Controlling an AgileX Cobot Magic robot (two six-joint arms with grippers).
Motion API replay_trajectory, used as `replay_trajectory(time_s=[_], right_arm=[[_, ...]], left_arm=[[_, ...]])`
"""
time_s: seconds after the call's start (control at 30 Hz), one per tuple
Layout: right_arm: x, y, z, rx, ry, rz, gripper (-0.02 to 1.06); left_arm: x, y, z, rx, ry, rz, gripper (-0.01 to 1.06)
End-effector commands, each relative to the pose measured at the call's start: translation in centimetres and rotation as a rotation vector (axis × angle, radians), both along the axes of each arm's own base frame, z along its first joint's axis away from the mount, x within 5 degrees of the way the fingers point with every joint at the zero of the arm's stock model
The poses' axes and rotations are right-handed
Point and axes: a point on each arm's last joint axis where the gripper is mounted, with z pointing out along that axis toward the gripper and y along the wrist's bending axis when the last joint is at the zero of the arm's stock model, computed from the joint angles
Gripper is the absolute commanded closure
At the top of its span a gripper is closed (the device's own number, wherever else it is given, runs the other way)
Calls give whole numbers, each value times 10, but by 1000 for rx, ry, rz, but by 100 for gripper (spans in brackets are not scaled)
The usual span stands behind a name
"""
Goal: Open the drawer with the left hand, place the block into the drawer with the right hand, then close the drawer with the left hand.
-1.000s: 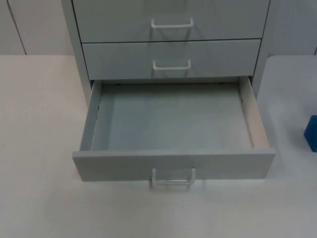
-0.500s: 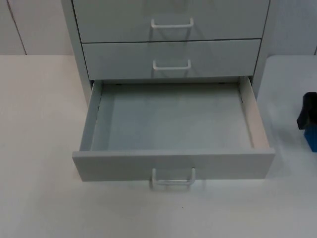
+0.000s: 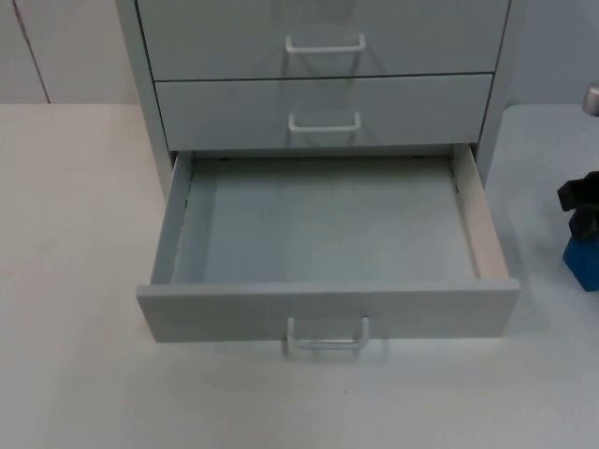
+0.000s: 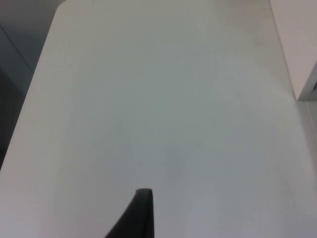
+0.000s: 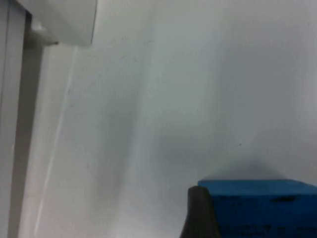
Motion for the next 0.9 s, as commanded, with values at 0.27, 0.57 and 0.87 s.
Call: replay_trajectory(time_s=[0.27,0.57,0.87], right_arm=[[-18,-2,69,-8,-52,29,105],[-71,9,173,63,-277,33,105],[-84,67,171,78,-305,111,105]], left_arm=[[-1,1,1,-6,-14,12,0],[0,0,2,-11,-28,11,0],[0,0,2,-21,-29,11,0]])
